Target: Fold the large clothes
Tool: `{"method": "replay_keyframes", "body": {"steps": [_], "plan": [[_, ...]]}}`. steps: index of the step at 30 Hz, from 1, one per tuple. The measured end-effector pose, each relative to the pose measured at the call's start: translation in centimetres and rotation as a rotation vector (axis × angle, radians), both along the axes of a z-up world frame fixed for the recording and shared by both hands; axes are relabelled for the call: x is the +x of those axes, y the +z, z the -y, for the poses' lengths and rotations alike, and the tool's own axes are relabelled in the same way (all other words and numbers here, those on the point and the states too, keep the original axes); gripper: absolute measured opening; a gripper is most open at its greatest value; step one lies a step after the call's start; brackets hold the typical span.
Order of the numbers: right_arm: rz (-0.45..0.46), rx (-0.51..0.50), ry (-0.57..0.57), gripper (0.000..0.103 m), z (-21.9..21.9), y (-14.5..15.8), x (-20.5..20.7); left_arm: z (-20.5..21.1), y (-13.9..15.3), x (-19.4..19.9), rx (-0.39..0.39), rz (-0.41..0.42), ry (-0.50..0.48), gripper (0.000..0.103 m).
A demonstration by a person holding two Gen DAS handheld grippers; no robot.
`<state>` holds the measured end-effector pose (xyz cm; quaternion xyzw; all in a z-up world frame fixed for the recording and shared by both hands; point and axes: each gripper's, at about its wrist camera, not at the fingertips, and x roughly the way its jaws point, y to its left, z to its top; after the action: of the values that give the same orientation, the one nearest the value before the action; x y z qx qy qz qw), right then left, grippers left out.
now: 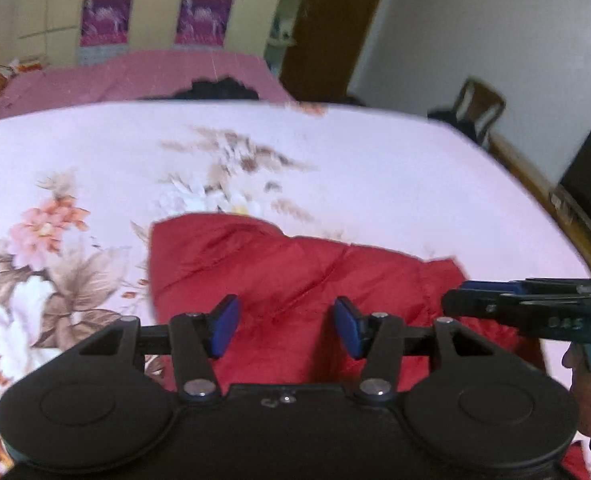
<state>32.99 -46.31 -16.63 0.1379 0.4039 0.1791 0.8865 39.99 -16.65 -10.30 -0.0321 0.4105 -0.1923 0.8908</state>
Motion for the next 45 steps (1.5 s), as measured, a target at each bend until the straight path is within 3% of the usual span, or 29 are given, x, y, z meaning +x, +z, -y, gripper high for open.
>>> {"method": "replay_keyframes", "body": {"steps": [4, 8, 12, 17, 19, 21, 22, 27, 31, 37, 40, 43, 45], "plan": [[-0.091, -0.014, -0.041, 0.035, 0.6, -3.7, 1.6, 0.9, -2.1, 1.3, 0.038, -0.05, -0.021, 0.053], [-0.126, 0.057, -0.062, 0.035, 1.7, -5.6, 2.0, 1.3, -3.3, 1.7, 0.066, -0.063, -0.037, 0.054], [-0.127, 0.1, -0.096, 0.035, 2.3, -6.0, 2.1, 1.5, -3.7, 1.8, 0.072, -0.071, -0.038, 0.054], [-0.117, 0.065, -0.089, 0.035, 1.9, -5.0, 1.9, 1.6, -3.3, 1.8, 0.094, -0.081, -0.046, 0.054], [-0.069, 0.012, -0.131, 0.036, 1.9, -3.3, 0.9, 1.7, -2.3, 1.5, 0.122, -0.091, -0.043, 0.06], [0.012, -0.007, -0.166, 0.049, 2.2, -1.1, -0.8, 1.2, -0.6, 0.1, 0.125, -0.058, -0.047, 0.075], [0.045, 0.011, -0.167, 0.064, 2.4, -0.1, -1.8, 0.8, 0.2, -1.0, 0.111, -0.028, -0.052, 0.075], [0.073, 0.016, -0.062, 0.06, 2.1, 1.8, -6.4, -1.0, 2.2, -6.6, 0.053, 0.019, -0.064, 0.069], [0.03, -0.041, -0.021, 0.057, 1.0, -0.3, -8.1, -0.6, 1.3, -10.4, 0.043, 0.049, -0.074, 0.064], [-0.041, -0.011, -0.025, 0.052, 1.2, -3.6, -7.2, -0.4, -1.8, -10.9, 0.052, 0.029, -0.045, 0.065], [-0.057, -0.01, -0.032, 0.052, 1.2, -4.4, -6.9, 0.4, -2.3, -11.1, 0.112, 0.056, -0.059, 0.066], [-0.057, -0.038, -0.031, 0.052, 1.0, -3.6, -7.2, 0.4, -1.9, -11.4, 0.12, 0.034, -0.042, 0.065], [-0.013, -0.042, -0.037, 0.052, 1.3, -1.5, -8.6, -0.4, -0.3, -12.2, 0.088, 0.025, -0.024, 0.062]]}}
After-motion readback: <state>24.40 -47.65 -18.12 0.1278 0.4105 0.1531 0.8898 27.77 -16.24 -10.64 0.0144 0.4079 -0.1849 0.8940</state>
